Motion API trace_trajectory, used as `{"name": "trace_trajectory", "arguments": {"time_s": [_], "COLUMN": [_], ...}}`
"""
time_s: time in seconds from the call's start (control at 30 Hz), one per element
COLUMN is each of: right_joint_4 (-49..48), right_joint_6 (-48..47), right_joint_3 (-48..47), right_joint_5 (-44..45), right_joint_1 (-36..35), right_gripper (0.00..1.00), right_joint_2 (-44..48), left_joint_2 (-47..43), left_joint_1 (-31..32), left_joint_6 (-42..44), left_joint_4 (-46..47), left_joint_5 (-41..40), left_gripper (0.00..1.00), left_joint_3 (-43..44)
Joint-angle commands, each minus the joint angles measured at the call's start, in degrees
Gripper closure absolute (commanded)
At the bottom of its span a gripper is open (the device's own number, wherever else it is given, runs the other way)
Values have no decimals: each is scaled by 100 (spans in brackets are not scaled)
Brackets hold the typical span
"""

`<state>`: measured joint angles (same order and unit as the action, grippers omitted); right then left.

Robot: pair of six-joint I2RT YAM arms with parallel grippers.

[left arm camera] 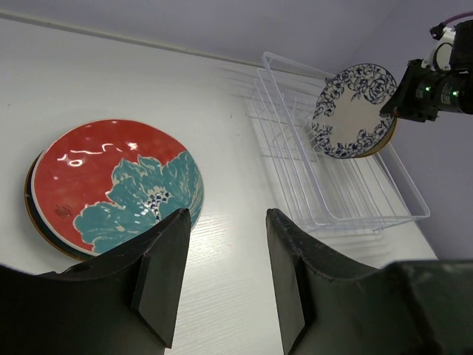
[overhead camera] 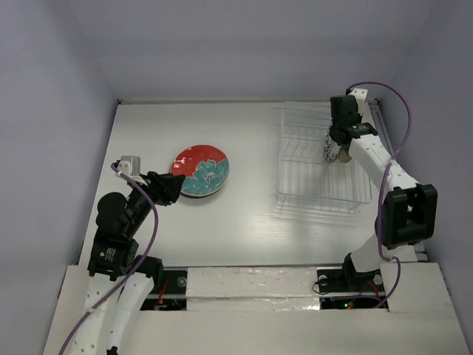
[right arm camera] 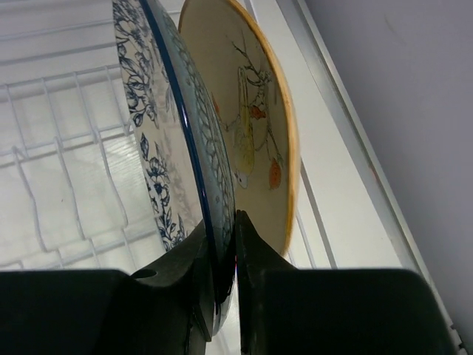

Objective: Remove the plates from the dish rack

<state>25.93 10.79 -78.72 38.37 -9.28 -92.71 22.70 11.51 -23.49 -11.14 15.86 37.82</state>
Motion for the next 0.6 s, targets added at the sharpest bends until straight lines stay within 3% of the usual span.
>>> {"name": "trace_trajectory", "arguments": {"time_s": [0.0, 0.3, 0.43, 0.57], "right_joint_4": [-457, -45, -325, -1220], "right_joint_6": [-278, -429, 142, 880], "right_joint_3": [-337, -855, -655, -50], "right_joint_5": [259, 487, -948, -2236], "right_joint_1": [-179, -645, -935, -1610], "right_gripper": [100, 100, 100, 100], "right_joint_2": [894, 1816, 2318, 2424], "left_joint_2": [-29, -29, -37, -37], "left_joint_1": [1, 1, 1, 1], "left_joint_6": [-25, -33, -33, -42], "left_joint_4": [182, 173, 182, 182], "left_joint_5": [31, 5, 5, -4], "left_gripper": [57, 58, 58, 57], "left_joint_3": [-73, -82, -82, -82]}}
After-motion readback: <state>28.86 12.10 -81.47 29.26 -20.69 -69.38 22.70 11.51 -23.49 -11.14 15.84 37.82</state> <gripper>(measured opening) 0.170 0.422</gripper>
